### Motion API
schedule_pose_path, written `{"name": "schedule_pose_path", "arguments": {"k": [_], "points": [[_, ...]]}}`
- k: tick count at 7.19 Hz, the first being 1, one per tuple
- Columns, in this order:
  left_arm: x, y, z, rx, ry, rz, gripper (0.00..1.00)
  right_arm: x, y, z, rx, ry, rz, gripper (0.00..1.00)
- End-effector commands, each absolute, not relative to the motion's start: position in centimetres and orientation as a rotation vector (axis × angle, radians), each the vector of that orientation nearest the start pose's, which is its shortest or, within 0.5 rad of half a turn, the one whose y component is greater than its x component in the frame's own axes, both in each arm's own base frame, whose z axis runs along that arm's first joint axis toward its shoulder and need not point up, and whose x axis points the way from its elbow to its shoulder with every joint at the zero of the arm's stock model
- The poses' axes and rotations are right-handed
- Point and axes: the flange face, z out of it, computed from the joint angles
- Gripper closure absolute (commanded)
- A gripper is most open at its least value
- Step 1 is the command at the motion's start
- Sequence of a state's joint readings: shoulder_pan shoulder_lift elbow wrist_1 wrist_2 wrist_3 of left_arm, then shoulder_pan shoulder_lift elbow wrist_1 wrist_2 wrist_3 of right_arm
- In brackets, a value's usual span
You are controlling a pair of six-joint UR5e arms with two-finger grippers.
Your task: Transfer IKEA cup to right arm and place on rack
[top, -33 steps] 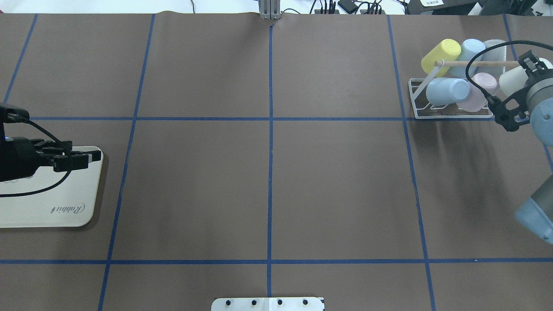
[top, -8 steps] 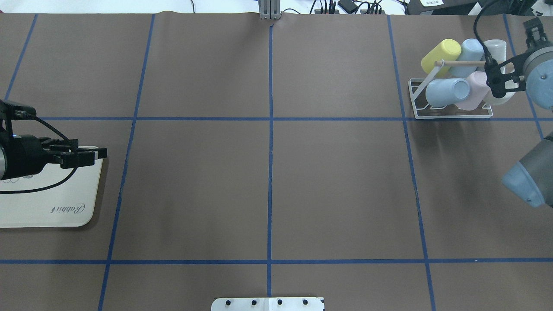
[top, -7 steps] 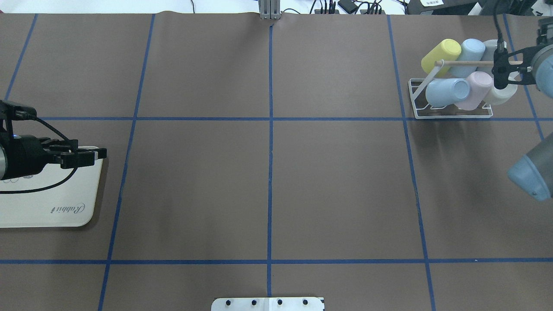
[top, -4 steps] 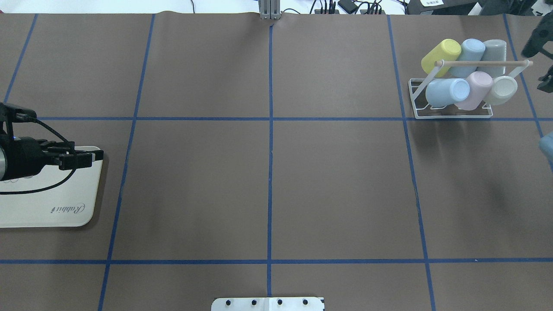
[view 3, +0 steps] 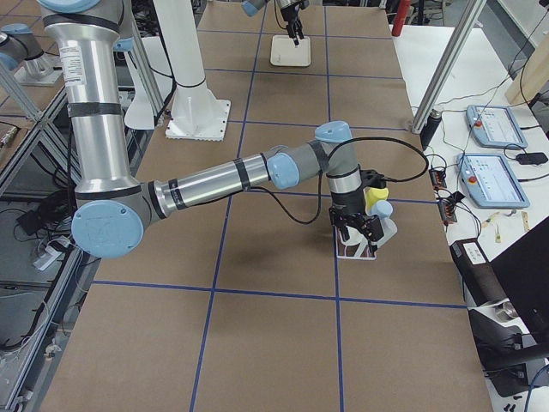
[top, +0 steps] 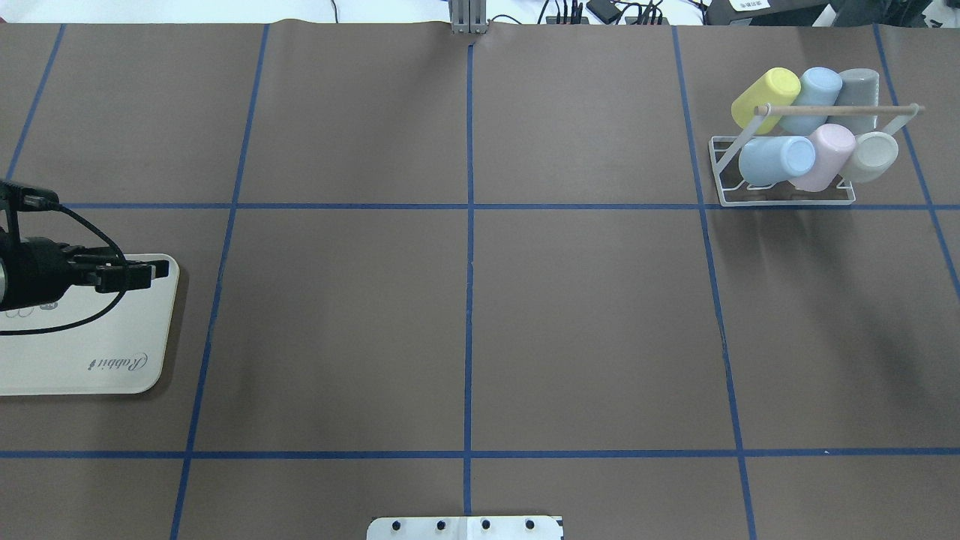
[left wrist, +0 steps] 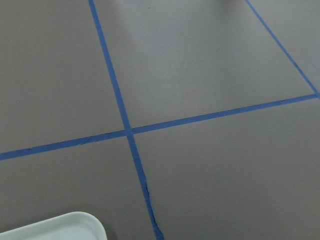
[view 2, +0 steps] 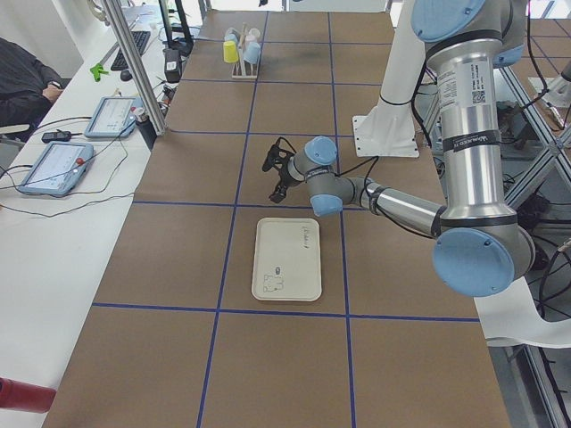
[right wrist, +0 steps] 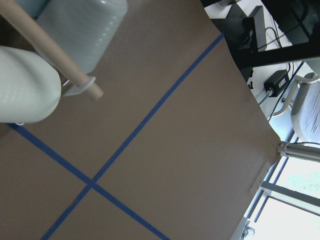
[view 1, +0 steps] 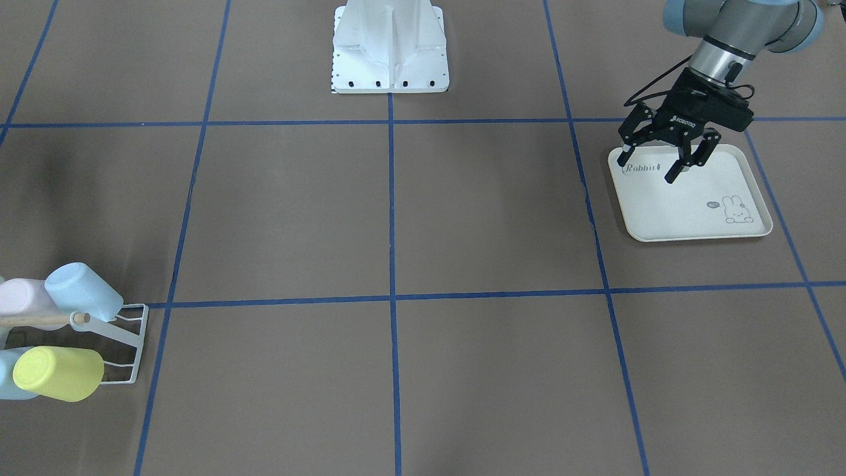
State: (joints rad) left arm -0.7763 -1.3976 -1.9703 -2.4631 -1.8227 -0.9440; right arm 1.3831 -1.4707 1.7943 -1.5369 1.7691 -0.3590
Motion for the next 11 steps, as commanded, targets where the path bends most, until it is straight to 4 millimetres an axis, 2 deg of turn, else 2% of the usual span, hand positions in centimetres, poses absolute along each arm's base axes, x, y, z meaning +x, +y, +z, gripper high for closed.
{"name": "schedule_pose_path", "arguments": {"k": [1,2,3,4,5,6,8,9,10,11], "points": [[17.3,-40.9,43.5,0.437,0.987,-0.065,0.00,8.2,-53.2,54.5,0.229,-0.251,-0.428,0.01],[14.4,-41.8,43.9,0.491,0.943,-0.043,0.00,8.8,-51.0,57.2,0.164,-0.277,-0.408,0.01],[12.9,-42.3,44.9,0.526,0.871,0.046,0.00,10.1,-48.1,60.3,0.117,-0.369,-0.355,0.01],[10.2,-43.3,45.8,0.548,0.777,0.119,0.00,11.9,-45.3,64.2,0.073,-0.548,-0.258,0.01],[7.2,-43.8,46.8,0.553,0.695,0.176,0.00,12.7,-43.1,67.4,0.052,-0.749,-0.158,0.01],[3.5,-44.2,48.3,0.527,0.637,0.234,0.00,11.8,-40.2,69.8,0.028,-0.856,-0.120,0.01],[-4.7,-44.0,52.5,0.494,0.506,0.346,0.00,12.3,-40.9,67.9,0.051,-0.756,-0.119,0.01],[-6.9,-43.0,55.5,0.462,0.520,0.340,0.00,9.8,-42.4,64.9,0.006,-0.745,-0.009,0.01],[-7.4,-40.8,57.8,0.426,0.564,0.319,0.00,6.8,-43.4,62.0,-0.022,-0.712,0.049,0.01],[-7.4,-39.7,58.9,0.401,0.569,0.312,0.00,5.4,-43.7,60.0,-0.007,-0.713,0.035,0.01]]}}
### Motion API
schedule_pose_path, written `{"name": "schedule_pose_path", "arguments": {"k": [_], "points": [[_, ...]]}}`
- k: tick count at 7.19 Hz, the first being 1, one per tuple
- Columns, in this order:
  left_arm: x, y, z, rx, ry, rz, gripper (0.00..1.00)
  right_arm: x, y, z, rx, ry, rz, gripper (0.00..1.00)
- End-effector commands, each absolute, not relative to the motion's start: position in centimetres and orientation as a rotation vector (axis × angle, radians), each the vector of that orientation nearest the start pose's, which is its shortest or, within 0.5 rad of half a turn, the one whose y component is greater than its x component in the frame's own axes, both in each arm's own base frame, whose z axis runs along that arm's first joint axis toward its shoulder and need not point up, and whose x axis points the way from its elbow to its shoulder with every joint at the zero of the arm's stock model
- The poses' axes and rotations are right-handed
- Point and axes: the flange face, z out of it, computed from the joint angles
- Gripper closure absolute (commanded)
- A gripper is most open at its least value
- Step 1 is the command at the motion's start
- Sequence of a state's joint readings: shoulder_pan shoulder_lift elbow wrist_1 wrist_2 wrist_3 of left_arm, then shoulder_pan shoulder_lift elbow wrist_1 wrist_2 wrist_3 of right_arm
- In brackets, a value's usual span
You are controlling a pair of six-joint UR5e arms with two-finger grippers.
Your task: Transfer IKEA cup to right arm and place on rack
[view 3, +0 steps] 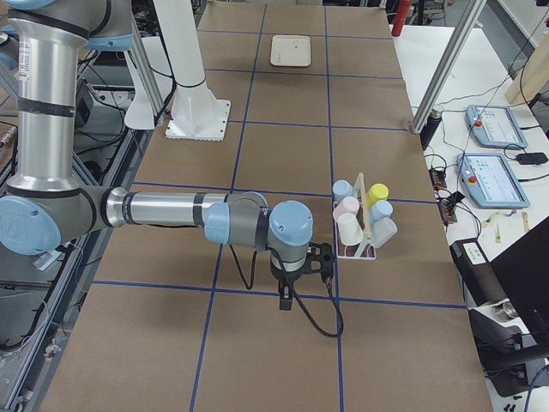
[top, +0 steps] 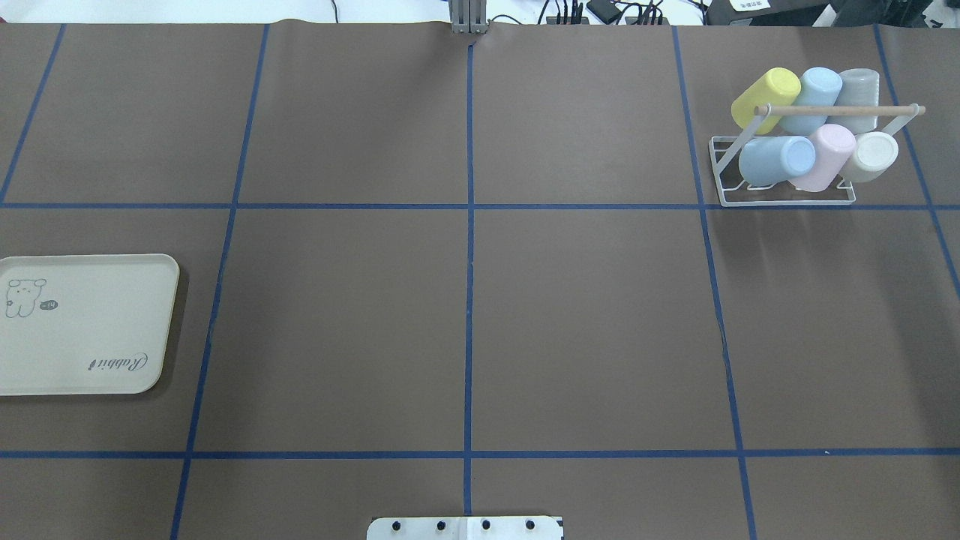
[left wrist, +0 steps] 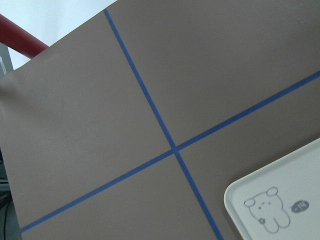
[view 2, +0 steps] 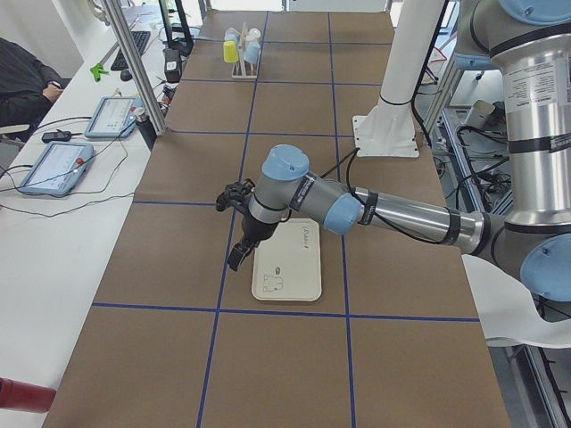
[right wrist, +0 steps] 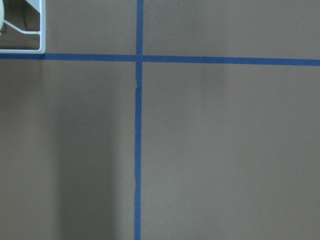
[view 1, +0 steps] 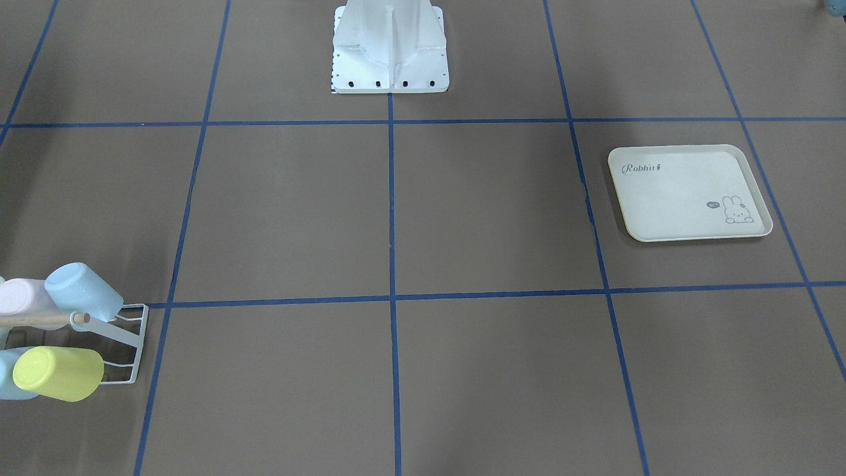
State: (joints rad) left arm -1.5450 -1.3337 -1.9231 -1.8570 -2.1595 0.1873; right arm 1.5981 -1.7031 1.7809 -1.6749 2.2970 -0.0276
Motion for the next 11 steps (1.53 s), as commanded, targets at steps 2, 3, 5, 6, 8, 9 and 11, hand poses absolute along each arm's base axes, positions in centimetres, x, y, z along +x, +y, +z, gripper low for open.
{"name": "schedule_pose_path", "arguments": {"k": [2,3,5,6,8,9,11], "points": [[-6.8,-39.1,59.3,0.388,0.634,0.313,0.00,5.3,-43.3,59.8,0.001,-0.723,0.023,0.01],[-6.4,-38.2,59.5,0.375,0.707,0.312,0.00,5.3,-43.4,59.7,0.004,-0.724,0.021,0.01],[-5.8,-37.5,59.0,0.370,0.776,0.318,0.00,5.2,-43.4,59.8,0.002,-0.724,0.020,0.01],[-5.7,-37.4,59.2,0.329,0.787,0.301,0.00,5.2,-43.3,59.9,0.000,-0.723,0.019,0.01],[-6.1,-37.7,60.2,0.196,0.792,0.237,0.00,4.8,-43.4,59.9,-0.003,-0.723,0.011,0.01],[-6.5,-37.2,61.2,0.177,0.792,0.214,0.00,4.6,-43.4,59.9,-0.006,-0.723,0.008,0.01],[-6.6,-37.9,60.3,0.204,0.787,0.229,0.00,4.4,-43.4,59.9,-0.007,-0.723,0.002,0.01]]}}
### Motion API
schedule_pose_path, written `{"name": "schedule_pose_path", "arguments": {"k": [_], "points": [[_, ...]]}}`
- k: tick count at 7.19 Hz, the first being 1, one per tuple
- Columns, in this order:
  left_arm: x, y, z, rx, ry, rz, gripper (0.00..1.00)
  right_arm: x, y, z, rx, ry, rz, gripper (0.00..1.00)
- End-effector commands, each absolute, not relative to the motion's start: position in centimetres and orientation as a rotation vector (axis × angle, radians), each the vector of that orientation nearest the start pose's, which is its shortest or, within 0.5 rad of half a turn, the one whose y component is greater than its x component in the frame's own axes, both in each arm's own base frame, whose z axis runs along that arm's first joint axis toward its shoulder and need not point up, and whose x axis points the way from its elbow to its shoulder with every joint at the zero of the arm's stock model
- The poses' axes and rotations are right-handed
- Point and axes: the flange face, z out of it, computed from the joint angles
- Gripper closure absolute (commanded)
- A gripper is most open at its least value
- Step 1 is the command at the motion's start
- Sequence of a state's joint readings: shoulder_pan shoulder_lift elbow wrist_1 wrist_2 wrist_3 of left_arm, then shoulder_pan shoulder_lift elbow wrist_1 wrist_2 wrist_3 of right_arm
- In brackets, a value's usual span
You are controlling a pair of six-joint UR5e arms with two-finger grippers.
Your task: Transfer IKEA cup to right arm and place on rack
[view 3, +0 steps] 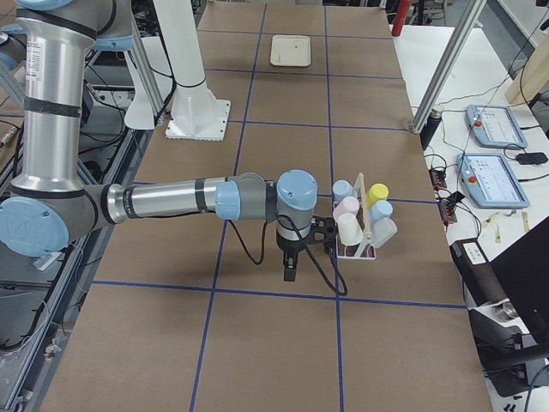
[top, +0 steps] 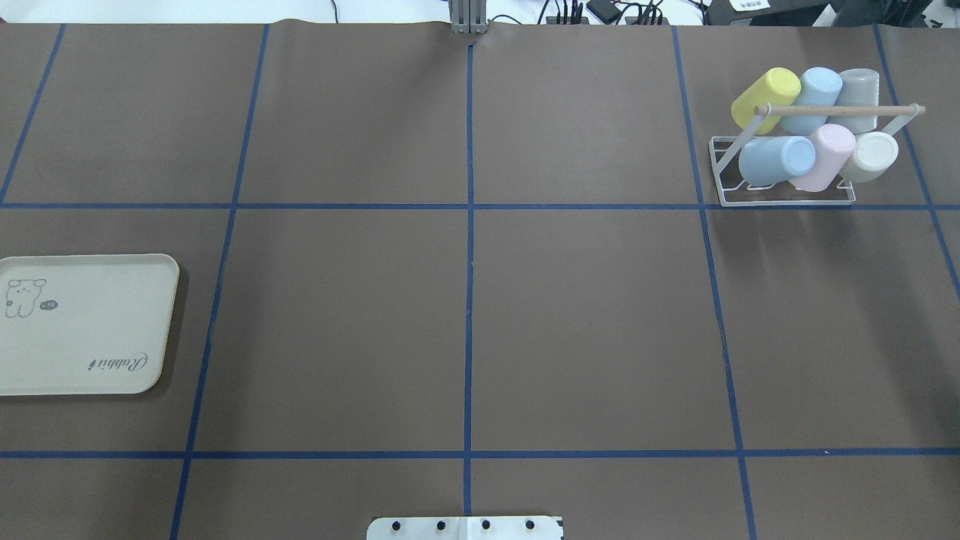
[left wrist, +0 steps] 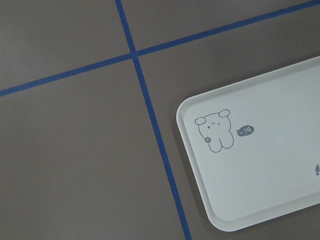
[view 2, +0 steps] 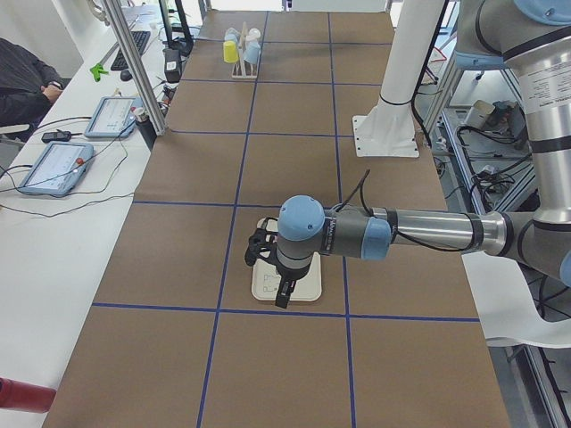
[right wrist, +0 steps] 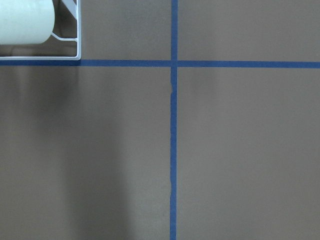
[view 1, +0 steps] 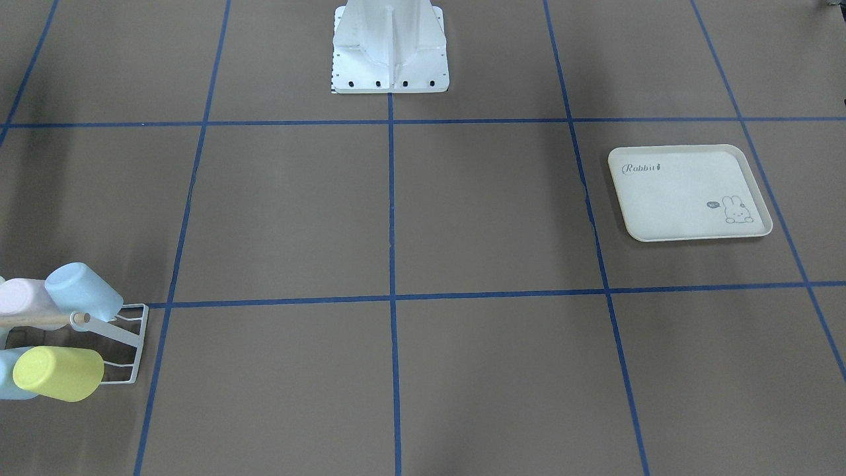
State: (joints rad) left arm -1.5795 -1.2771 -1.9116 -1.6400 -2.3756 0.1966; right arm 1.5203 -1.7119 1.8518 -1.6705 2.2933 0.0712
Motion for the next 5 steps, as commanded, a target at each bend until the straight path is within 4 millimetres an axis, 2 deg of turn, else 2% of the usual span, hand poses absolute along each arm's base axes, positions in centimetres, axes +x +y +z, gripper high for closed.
{"name": "schedule_pose_path", "arguments": {"k": [1,3,5], "points": [[-6.7,-39.0,59.1,0.252,0.762,0.250,0.00,4.4,-43.4,60.0,-0.008,-0.723,0.002,0.01],[-6.8,-39.5,58.9,0.303,0.739,0.269,0.00,4.2,-43.4,60.0,-0.008,-0.723,-0.003,0.01],[-6.8,-38.8,60.3,0.273,0.743,0.256,0.00,4.1,-43.5,60.1,-0.011,-0.723,-0.005,0.01]]}}
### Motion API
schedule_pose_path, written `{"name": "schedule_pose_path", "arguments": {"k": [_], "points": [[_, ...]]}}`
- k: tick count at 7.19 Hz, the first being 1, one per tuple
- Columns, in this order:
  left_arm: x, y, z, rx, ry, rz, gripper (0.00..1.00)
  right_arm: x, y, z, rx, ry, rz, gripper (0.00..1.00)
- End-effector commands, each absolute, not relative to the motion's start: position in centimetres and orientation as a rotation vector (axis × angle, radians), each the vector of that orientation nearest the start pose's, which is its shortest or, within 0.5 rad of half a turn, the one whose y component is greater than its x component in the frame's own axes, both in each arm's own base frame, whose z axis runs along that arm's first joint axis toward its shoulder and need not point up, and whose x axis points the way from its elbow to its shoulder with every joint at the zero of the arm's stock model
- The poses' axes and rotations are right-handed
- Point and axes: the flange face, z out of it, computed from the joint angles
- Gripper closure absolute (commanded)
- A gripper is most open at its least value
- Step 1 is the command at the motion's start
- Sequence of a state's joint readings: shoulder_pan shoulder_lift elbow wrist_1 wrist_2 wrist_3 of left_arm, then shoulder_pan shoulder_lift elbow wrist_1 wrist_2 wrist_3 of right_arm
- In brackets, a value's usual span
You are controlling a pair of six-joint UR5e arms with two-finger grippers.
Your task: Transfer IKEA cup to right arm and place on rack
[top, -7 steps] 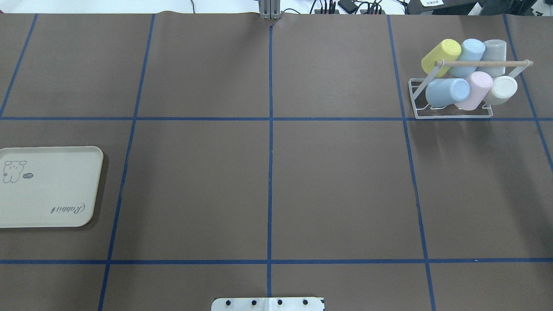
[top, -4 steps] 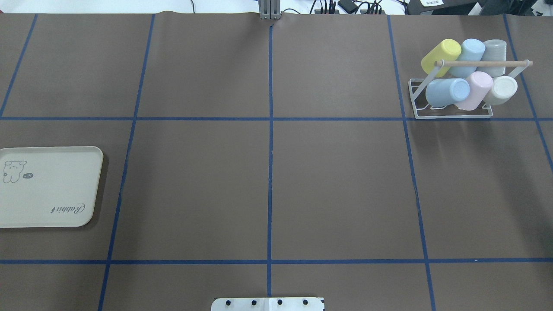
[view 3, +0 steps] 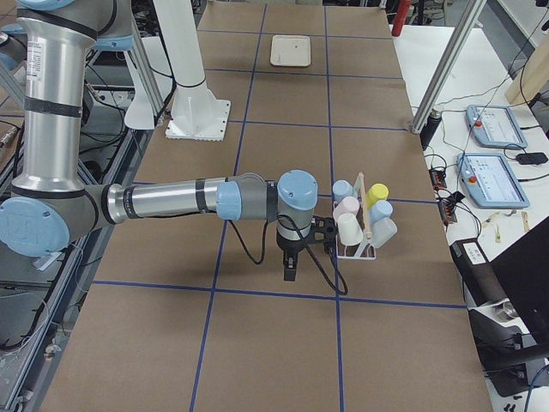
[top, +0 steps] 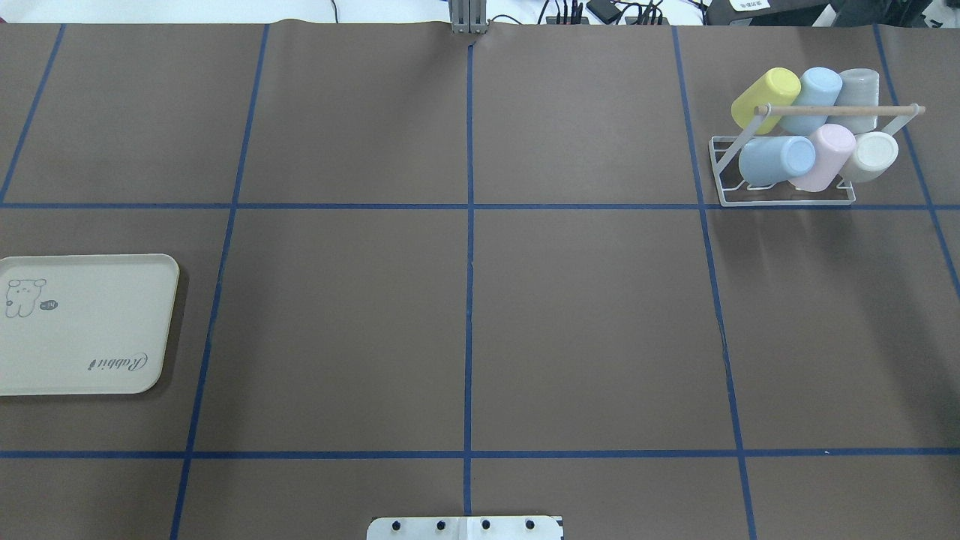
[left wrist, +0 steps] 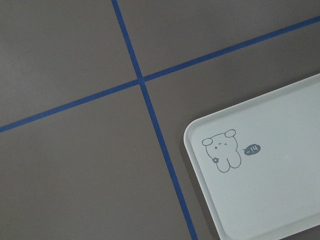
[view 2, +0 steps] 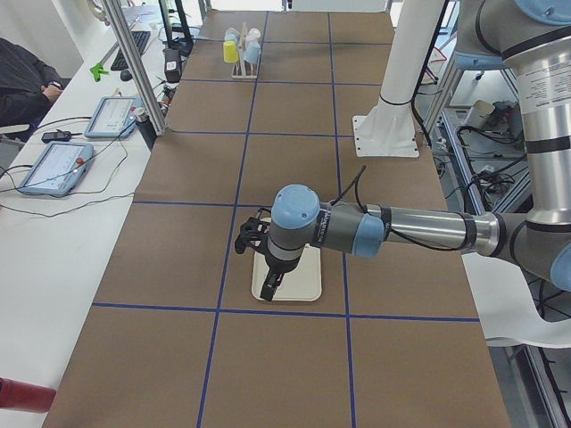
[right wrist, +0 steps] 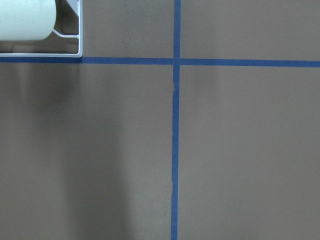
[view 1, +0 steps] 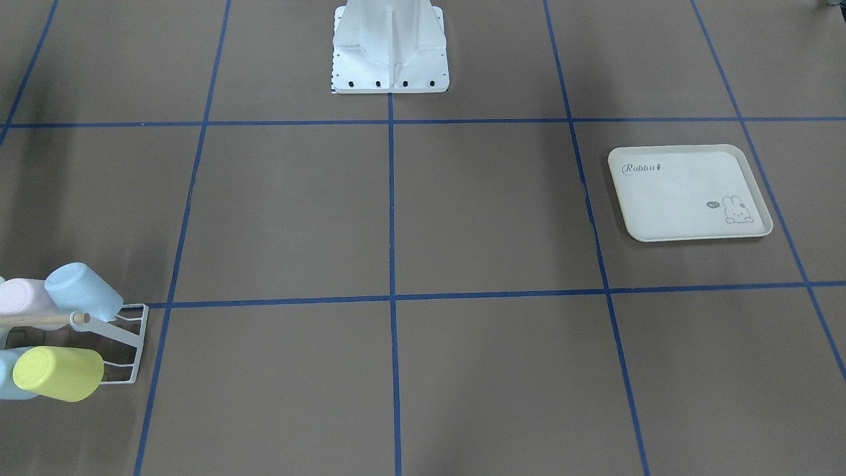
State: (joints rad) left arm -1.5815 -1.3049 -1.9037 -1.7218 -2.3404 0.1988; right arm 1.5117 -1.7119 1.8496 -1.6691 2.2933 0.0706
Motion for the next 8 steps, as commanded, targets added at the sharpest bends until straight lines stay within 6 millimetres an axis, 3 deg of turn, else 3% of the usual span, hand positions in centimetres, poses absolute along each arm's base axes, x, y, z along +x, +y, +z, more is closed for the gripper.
{"name": "schedule_pose_path", "arguments": {"k": [1,8], "points": [[-6.83,-38.58,60.57,0.266,0.743,0.253,0.00,4.02,-43.47,60.00,-0.010,-0.723,-0.007,0.01],[-6.82,-38.68,60.98,0.258,0.745,0.248,0.00,3.21,-43.62,59.98,-0.014,-0.723,-0.026,0.01]]}}
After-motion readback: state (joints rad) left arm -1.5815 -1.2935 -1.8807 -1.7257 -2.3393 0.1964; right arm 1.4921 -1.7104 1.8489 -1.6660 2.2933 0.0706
